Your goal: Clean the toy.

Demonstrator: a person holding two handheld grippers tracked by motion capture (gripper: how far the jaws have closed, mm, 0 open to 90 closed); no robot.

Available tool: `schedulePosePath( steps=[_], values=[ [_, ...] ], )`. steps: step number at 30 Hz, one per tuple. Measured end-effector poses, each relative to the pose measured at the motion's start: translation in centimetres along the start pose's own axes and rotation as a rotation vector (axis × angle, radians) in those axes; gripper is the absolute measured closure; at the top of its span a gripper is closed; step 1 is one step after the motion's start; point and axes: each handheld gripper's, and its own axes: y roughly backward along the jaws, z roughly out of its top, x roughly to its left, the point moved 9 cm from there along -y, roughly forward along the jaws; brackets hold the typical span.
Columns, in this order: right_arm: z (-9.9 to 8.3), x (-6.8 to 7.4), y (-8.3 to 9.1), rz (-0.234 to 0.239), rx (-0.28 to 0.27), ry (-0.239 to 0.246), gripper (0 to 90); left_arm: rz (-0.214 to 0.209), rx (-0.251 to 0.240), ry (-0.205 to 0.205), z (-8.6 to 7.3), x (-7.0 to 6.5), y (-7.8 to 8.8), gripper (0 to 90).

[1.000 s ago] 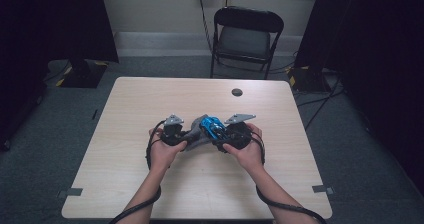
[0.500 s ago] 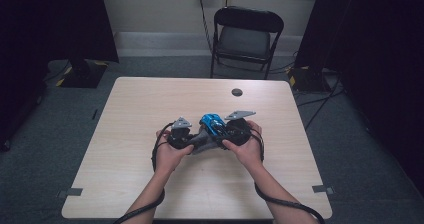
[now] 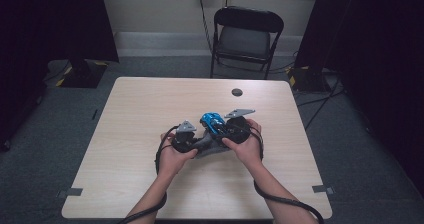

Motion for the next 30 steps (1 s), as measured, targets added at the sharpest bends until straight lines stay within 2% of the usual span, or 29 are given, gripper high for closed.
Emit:
schedulePosePath(
  steps=[10, 30],
  values=[
    [0.1, -0.1, -0.1, 0.002, 0.002, -0.006, 26.1, -0.010, 0.016, -0.013, -0.3, -0.5, -0.2, 72.3],
    [0.3, -0.3, -0.3, -0.002, -0.004, -0.027, 26.1, -0.054, 0.034, -0.039, -0.7, -2.3, -0.9, 72.3]
  ],
)
